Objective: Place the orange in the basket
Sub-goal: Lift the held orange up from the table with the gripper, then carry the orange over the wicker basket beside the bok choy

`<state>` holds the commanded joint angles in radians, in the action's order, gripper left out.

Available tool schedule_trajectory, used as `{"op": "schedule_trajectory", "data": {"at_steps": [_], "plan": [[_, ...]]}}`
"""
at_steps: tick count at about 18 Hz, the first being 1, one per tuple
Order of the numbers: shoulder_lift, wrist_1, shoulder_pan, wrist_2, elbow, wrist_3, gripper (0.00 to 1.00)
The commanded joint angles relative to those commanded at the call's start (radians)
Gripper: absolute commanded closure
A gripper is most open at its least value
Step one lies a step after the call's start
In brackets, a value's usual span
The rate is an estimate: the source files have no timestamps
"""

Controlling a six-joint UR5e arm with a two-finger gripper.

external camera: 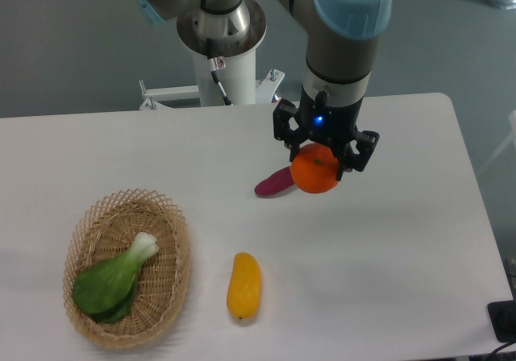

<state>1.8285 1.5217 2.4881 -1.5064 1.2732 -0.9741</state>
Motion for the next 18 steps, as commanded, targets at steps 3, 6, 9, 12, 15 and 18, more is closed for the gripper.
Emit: {"op": "schedule_trajectory", "data": {"at_steps": [3,6,9,12,15,18], "plan": [[0.002,0.0,-0.002,0.002,0.003,0.002,0.33],[0.002,0.0,-0.002,0.0,0.003,0.002,0.33],[0.002,-0.002,-0.002,0.003,0.003,0.009,0.33],[0.002,-0.061,-0.005,0.008,0.027,0.076,0.33],[0.003,-0.179,-0.044,0.008,0.063,0.21,0.33],[0.003,-0.235,-0.11,0.0,0.074,0.365,0.35]]}}
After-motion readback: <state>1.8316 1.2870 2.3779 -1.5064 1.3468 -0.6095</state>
